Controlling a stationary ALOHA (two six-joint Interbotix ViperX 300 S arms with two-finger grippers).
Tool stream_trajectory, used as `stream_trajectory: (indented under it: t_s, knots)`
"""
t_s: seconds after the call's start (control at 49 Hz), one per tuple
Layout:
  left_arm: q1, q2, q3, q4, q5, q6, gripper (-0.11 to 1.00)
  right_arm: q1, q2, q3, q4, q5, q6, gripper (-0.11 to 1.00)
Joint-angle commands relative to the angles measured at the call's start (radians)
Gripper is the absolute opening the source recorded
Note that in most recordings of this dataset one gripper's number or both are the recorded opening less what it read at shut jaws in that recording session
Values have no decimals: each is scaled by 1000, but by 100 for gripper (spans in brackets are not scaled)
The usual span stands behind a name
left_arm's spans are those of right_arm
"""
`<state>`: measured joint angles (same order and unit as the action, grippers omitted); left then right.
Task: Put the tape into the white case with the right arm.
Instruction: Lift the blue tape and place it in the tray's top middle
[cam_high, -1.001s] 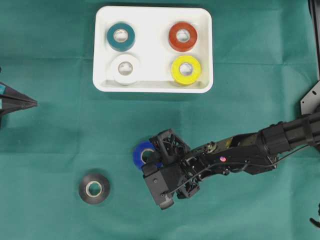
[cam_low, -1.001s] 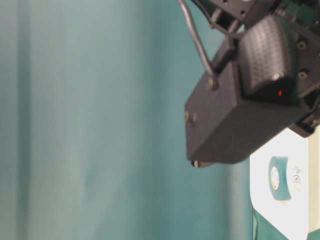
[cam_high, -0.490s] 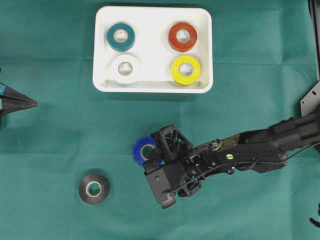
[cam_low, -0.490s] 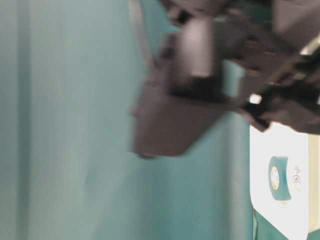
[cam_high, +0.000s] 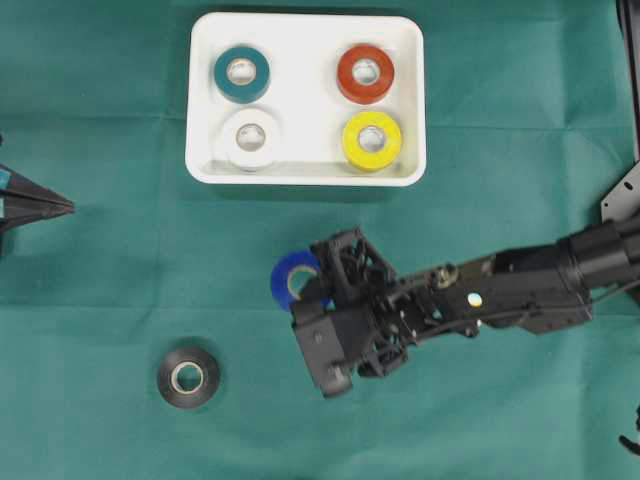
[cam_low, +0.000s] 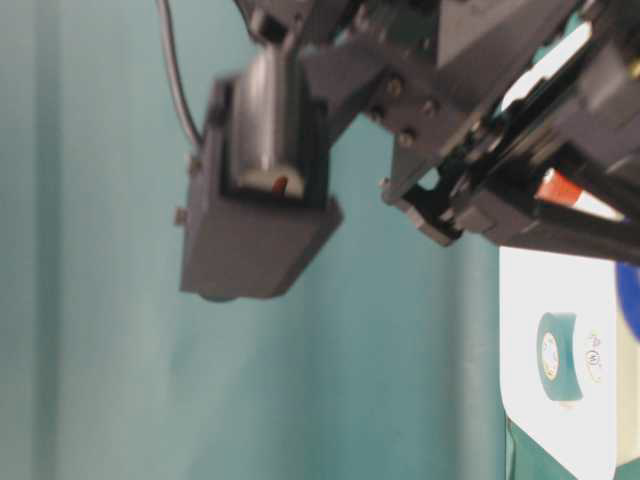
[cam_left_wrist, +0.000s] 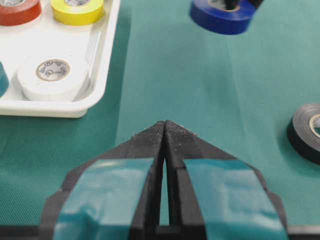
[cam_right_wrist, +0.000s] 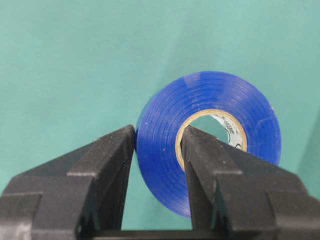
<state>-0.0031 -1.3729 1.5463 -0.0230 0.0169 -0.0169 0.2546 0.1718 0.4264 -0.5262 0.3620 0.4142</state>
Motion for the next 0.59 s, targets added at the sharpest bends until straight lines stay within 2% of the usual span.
stream_trajectory:
  t_s: [0.0,0.266,0.572]
  knots:
    - [-2,8,-12,-2,-9,-2,0,-44,-38,-20,-2,-3,0,2]
    - [0,8,-11,0,-9,-2,0,-207,-54,-23,-3,-18,-8,2]
    - [-2,8,-12,0,-8,-2,0,-433,-60,-25,-2,-112,-11,2]
